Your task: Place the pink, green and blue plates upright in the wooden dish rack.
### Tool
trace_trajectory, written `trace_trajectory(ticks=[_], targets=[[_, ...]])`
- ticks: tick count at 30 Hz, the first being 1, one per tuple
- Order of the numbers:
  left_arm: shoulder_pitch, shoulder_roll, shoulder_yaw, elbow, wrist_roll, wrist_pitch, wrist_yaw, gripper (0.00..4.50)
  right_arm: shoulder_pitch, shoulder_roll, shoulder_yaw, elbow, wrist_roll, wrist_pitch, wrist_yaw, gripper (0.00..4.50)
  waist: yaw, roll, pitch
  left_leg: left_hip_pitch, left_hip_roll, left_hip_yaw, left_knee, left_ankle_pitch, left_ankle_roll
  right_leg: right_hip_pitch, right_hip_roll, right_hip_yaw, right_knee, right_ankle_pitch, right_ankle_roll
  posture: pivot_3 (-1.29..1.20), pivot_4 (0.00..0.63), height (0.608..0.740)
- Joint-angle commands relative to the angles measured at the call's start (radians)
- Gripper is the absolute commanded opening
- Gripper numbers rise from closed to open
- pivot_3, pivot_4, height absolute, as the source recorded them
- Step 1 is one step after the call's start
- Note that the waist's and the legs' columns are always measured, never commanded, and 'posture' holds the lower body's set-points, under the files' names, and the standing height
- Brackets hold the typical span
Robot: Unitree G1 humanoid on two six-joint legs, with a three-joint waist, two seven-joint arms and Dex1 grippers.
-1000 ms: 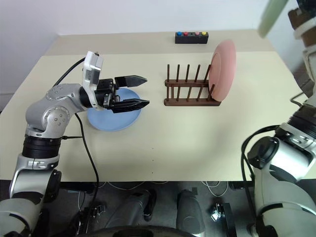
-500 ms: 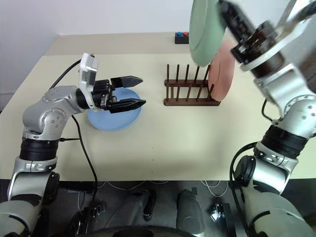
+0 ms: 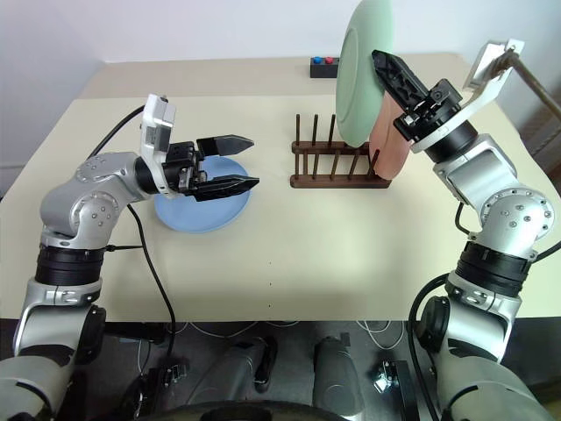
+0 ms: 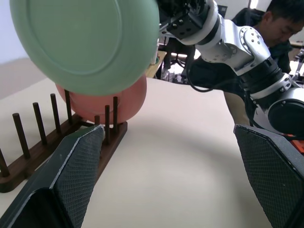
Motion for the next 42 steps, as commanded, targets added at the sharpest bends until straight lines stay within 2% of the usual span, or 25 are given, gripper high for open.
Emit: trace_trajectory(ticks=[1, 10, 16, 26, 42], targets=[[-0.022, 0.001, 0.026, -0.014, -0.012, -0.009, 0.007, 4.5, -0.01, 0.003, -0.023, 0.01, 0.005, -0.034, -0.006, 0.03, 0.0, 0.0, 0.0, 0.0, 0.0, 0.0, 0.0, 0.0, 0.0, 0.0, 0.0, 0.0, 0.0, 0.0, 0.0, 0.0, 0.15, 0.74], [-0.015, 0.005, 0.022, -0.02, -0.007, -0.016, 0.01, 4.5, 0.005, 0.021, -0.007, 0.036, -0.019, -0.055, 0.007, 0.03, -0.001, 0.0, 0.0, 0.0, 0.0, 0.0, 0.0, 0.0, 0.0, 0.0, 0.0, 0.0, 0.0, 0.0, 0.0, 0.0, 0.15, 0.74], [-0.016, 0.004, 0.025, -0.023, -0.008, -0.017, 0.014, 4.5, -0.035, 0.012, -0.013, 0.023, 0.011, -0.046, 0.008, 0.03, -0.001, 0.0, 0.0, 0.0, 0.0, 0.0, 0.0, 0.0, 0.0, 0.0, 0.0, 0.0, 0.0, 0.0, 0.0, 0.0, 0.15, 0.74], [-0.014, 0.007, 0.03, -0.037, -0.018, -0.008, 0.019, 4.5, 0.009, 0.01, 0.007, 0.021, 0.008, -0.007, 0.028, 0.03, 0.0, 0.0, 0.0, 0.0, 0.001, 0.0, 0.0, 0.0, 0.0, 0.0, 0.0, 0.0, 0.0, 0.0, 0.0, 0.0, 0.15, 0.74], [-0.022, 0.007, 0.025, -0.042, -0.017, -0.007, 0.015, 4.5, 0.029, -0.019, 0.066, 0.102, -0.131, 0.023, 0.047, 0.03, 0.0, 0.0, 0.0, 0.0, 0.001, 0.0, 0.0, 0.0, 0.0, 0.0, 0.0, 0.0, 0.0, 0.0, 0.0, 0.0, 0.15, 0.74]])
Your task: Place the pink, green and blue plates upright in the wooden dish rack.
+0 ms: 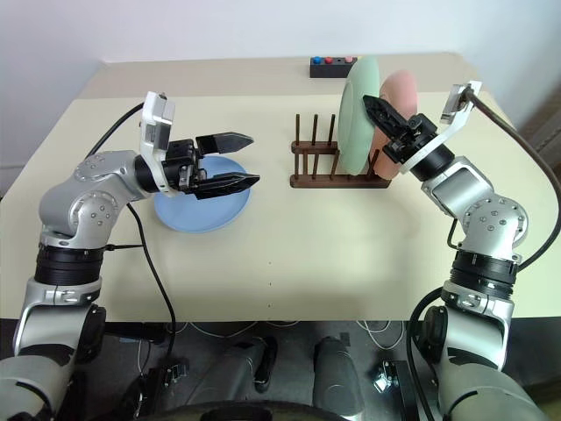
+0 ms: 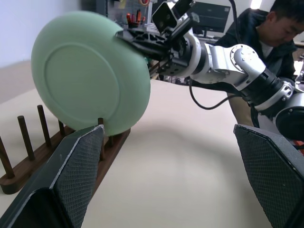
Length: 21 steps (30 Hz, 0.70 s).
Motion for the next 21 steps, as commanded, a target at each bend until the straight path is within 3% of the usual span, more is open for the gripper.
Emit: trace_trajectory(ticks=[1, 7, 11, 17, 21], targets=[[-0.017, 0.007, 0.022, -0.035, -0.014, -0.01, -0.001, 4.5, -0.029, -0.016, 0.015, -0.013, -0.021, 0.01, 0.006, 0.03, 0.0, 0.0, 0.0, 0.0, 0.0, 0.0, 0.0, 0.0, 0.0, 0.0, 0.0, 0.0, 0.0, 0.0, 0.0, 0.0, 0.15, 0.74], [-0.01, 0.004, 0.021, -0.04, -0.011, -0.013, 0.004, 4.5, -0.049, -0.012, 0.033, -0.015, -0.057, 0.009, 0.011, 0.03, 0.0, 0.0, 0.0, 0.0, 0.0, 0.0, 0.0, 0.0, 0.0, 0.0, 0.0, 0.0, 0.0, 0.0, 0.0, 0.0, 0.15, 0.74], [-0.017, 0.003, 0.024, -0.034, -0.002, -0.027, 0.011, 4.5, -0.071, -0.002, 0.01, 0.015, -0.044, 0.017, -0.013, 1.43, -0.001, 0.0, 0.0, 0.0, 0.0, 0.0, 0.0, 0.0, 0.0, 0.0, 0.0, 0.0, 0.0, 0.0, 0.0, 0.0, 0.15, 0.74], [-0.011, 0.005, 0.019, -0.043, -0.007, -0.024, 0.007, 4.5, -0.069, -0.012, 0.024, -0.009, -0.106, -0.033, -0.005, 4.48, 0.0, 0.0, 0.0, 0.0, 0.0, 0.0, 0.0, 0.0, 0.0, 0.0, 0.0, 0.0, 0.0, 0.0, 0.0, 0.0, 0.15, 0.74], [-0.012, 0.007, 0.018, -0.042, -0.007, -0.022, 0.003, 4.5, -0.065, -0.005, 0.014, -0.036, -0.103, -0.047, 0.015, 4.48, 0.0, 0.0, 0.0, 0.0, 0.0, 0.0, 0.0, 0.0, 0.0, 0.0, 0.0, 0.0, 0.0, 0.0, 0.0, 0.0, 0.15, 0.74]])
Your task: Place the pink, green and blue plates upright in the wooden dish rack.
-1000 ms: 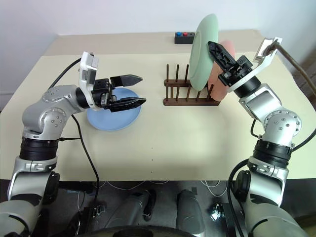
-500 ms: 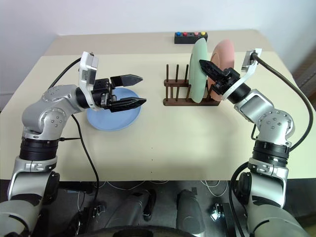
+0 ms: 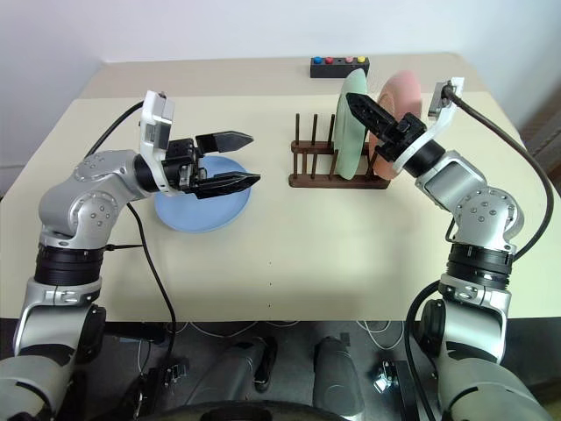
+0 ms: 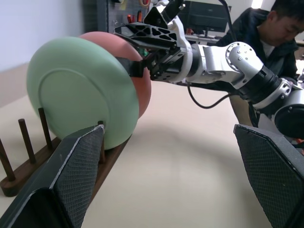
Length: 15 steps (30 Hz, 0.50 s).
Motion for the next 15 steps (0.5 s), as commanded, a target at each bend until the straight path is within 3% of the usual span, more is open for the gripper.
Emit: trace_trajectory(ticks=[1, 15], targets=[[-0.013, 0.007, 0.018, -0.028, -0.008, -0.016, -0.004, 4.5, -0.023, -0.006, -0.024, -0.062, 0.011, -0.03, 0.024, 4.48, -0.001, 0.0, 0.0, 0.0, 0.0, 0.0, 0.0, 0.0, 0.0, 0.0, 0.0, 0.0, 0.0, 0.0, 0.0, 0.0, 0.15, 0.74], [-0.008, 0.011, 0.019, -0.026, -0.006, -0.013, -0.006, 4.5, -0.037, -0.031, -0.083, -0.17, 0.077, -0.083, 0.102, 4.48, 0.0, 0.0, 0.0, 0.0, 0.0, 0.0, 0.0, 0.0, 0.0, 0.0, 0.0, 0.0, 0.0, 0.0, 0.0, 0.0, 0.15, 0.74]])
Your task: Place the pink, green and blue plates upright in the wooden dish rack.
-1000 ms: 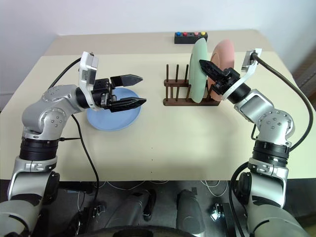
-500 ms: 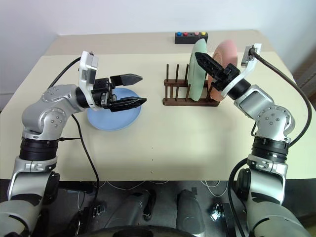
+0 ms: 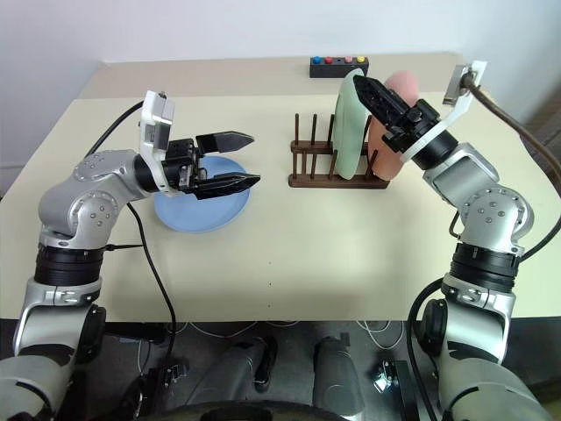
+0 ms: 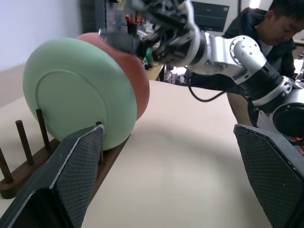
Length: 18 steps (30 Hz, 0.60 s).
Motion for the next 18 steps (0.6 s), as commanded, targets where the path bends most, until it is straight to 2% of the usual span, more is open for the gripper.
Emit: trace_trajectory(ticks=[1, 5, 9, 13, 18], targets=[[-0.007, 0.012, 0.018, -0.025, -0.003, -0.015, -0.002, 4.5, -0.031, -0.032, -0.049, -0.083, 0.052, -0.038, 0.053, 4.48, 0.0, 0.0, 0.0, 0.0, 0.0, 0.0, 0.0, 0.0, 0.0, 0.0, 0.0, 0.0, 0.0, 0.0, 0.0, 0.0, 0.15, 0.74], [-0.007, 0.023, 0.021, -0.013, 0.015, -0.027, 0.002, 4.5, 0.002, -0.063, -0.054, -0.138, 0.087, -0.025, 0.118, 4.48, 0.0, 0.0, 0.0, 0.0, 0.0, 0.0, 0.0, 0.0, 0.0, 0.0, 0.0, 0.0, 0.0, 0.0, 0.0, 0.0, 0.15, 0.74], [-0.029, 0.042, 0.04, 0.04, 0.041, -0.038, 0.02, 4.5, 0.073, -0.125, -0.003, -0.223, 0.069, 0.0, 0.207, 4.48, 0.001, 0.0, 0.0, 0.0, 0.0, 0.0, 0.0, 0.0, 0.0, 0.0, 0.0, 0.0, 0.0, 0.0, 0.0, 0.0, 0.15, 0.74], [-0.069, 0.133, 0.039, 0.234, 0.157, -0.006, 0.11, 4.5, 0.156, -0.196, 0.063, -0.311, 0.1, 0.074, 0.28, 4.48, -0.003, 0.0, 0.0, 0.0, 0.001, 0.0, 0.0, 0.0, 0.0, 0.0, 0.0, 0.0, 0.0, 0.0, 0.0, 0.0, 0.15, 0.74], [-0.11, 0.212, 0.037, 0.428, 0.31, -0.013, 0.261, 4.5, 0.152, -0.194, 0.064, -0.311, 0.1, 0.058, 0.27, 4.48, 0.001, -0.001, 0.0, 0.0, 0.002, 0.002, 0.0, 0.0, 0.0, -0.001, 0.0, 0.002, 0.0, 0.0, 0.0, 0.0, 0.15, 0.74]])
